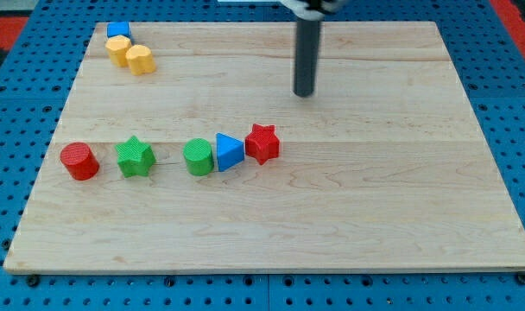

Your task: Move the red star to the right of the triangle

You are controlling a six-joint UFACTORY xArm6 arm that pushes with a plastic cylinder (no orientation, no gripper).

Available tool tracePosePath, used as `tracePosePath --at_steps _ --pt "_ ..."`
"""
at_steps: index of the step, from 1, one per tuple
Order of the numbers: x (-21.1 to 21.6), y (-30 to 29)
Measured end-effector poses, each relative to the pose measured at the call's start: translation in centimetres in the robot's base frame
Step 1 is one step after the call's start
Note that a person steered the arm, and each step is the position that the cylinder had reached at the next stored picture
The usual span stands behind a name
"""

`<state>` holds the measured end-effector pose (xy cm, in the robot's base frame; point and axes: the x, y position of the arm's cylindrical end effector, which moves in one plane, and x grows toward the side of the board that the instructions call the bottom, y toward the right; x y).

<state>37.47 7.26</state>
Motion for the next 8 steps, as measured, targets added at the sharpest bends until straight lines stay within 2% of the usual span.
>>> tracePosePath --at_steps 1,5,6,7,8 --pt "4.0 0.4" --pt "3.9 1.9" --pt "6.0 0.4" --pt "8.5 -4.1" --pt "9.9 -4.7"
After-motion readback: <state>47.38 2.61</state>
